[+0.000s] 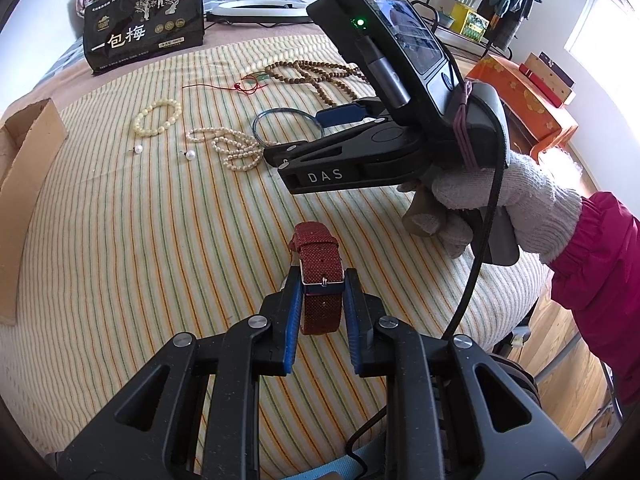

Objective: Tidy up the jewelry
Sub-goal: 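Lift the watch with the left tool while the right tool closes on the blue bangle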

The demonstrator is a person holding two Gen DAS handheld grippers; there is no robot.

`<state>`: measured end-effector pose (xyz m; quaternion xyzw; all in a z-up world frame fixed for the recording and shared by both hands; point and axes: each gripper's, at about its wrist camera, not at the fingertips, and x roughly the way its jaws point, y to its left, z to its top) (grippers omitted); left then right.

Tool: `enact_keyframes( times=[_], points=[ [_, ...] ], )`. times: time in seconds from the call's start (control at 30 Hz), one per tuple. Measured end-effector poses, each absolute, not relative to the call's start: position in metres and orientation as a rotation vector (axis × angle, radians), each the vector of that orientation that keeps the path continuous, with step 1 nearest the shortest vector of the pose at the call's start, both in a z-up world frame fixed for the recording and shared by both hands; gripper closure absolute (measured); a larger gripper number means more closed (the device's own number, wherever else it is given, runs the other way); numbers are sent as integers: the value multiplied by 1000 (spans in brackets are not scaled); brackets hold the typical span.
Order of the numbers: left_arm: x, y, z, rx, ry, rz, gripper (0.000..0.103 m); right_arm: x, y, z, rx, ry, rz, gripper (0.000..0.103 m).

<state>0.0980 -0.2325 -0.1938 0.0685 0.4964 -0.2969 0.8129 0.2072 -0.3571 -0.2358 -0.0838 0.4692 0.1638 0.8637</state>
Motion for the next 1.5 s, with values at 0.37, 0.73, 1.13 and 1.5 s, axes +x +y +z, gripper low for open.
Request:
enact_keyframes(
  times=[0.37,0.73,1.13,1.5],
  points=[
    [97,-227,-186,137,1034,-632,85,198,-362,-223,-160,966,311,31],
    [95,-217,-177,128,1003,-619,85,193,-361,-214,-185,964,261,31],
    [96,-217,-180,136,998,-609,85,196,-360,-219,-172,968,251,31],
    [97,-214,-172,124,970,-600,85,192,-358,-213,-159,950,247,31]
  ],
)
